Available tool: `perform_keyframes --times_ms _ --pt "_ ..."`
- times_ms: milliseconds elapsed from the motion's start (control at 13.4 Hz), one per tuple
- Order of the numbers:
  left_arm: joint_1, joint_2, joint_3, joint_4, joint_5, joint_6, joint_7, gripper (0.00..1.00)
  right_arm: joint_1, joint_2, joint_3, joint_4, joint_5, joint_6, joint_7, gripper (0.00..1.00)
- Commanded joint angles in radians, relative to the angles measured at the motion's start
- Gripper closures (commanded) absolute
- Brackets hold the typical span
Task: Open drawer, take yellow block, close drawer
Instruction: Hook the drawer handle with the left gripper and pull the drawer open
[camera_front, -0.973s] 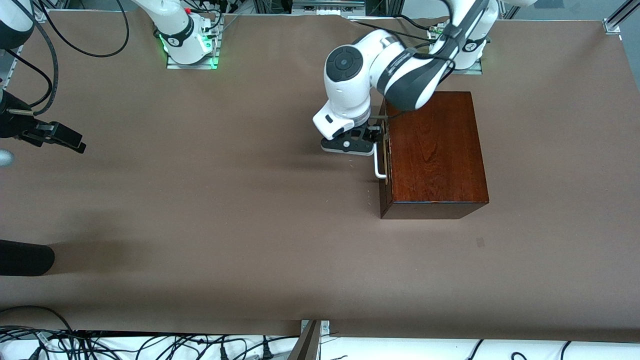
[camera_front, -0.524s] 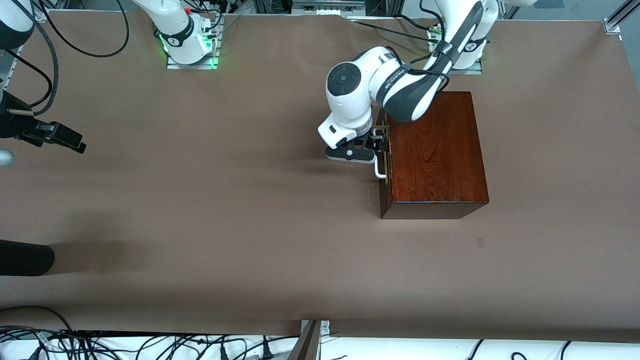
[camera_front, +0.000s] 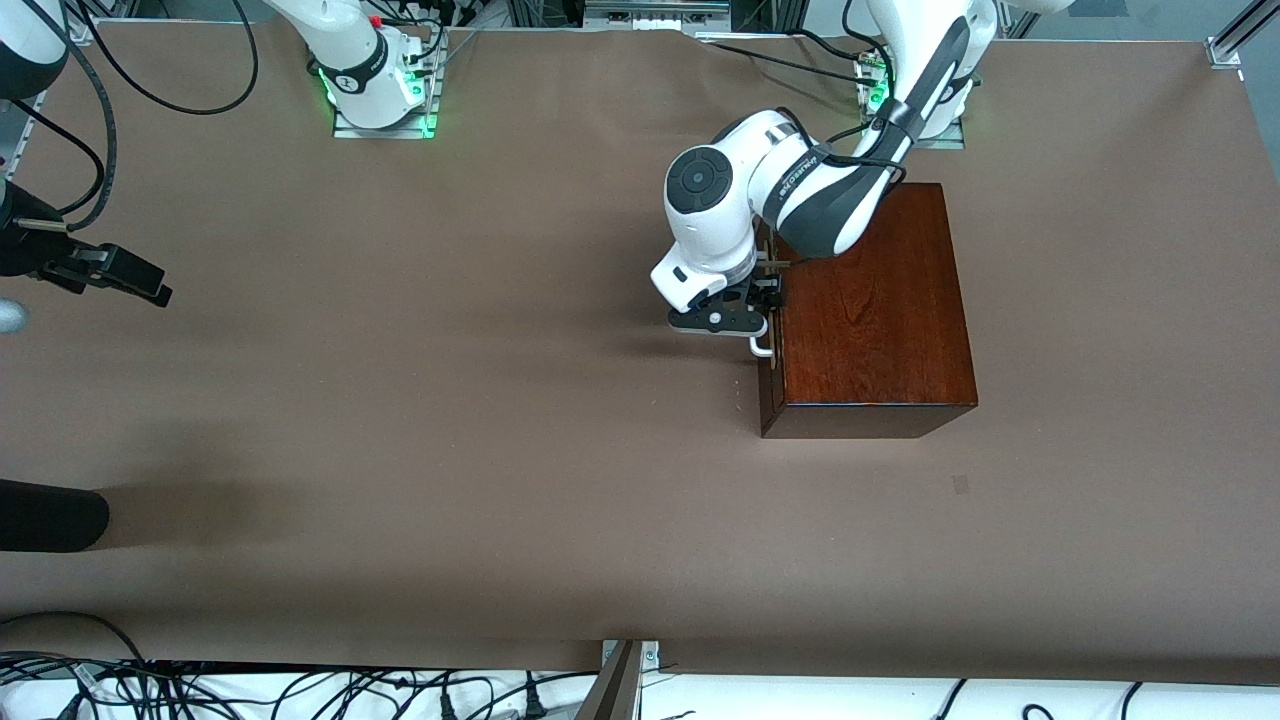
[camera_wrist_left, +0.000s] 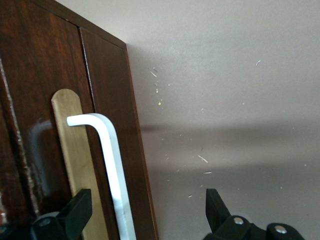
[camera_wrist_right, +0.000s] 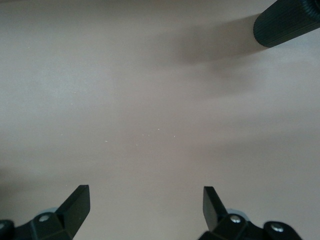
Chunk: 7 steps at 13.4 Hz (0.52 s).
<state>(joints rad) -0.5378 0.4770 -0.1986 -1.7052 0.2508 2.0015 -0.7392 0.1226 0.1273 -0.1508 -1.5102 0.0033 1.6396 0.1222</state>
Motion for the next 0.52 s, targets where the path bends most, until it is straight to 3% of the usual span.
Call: perform_keyframes --times_ms 0,449 --pt "-0.008 0.015 0.005 -0.010 0.013 0.037 -0.054 0.00 -0.001 0.003 -0.003 0.012 0.007 -0.006 -0.006 0.00" --pt "-0.018 0.041 0.005 -0.011 -0.004 0.074 -0.075 0.00 -0.001 0.003 -0.003 0.012 0.007 -0.006 -0.006 0.00"
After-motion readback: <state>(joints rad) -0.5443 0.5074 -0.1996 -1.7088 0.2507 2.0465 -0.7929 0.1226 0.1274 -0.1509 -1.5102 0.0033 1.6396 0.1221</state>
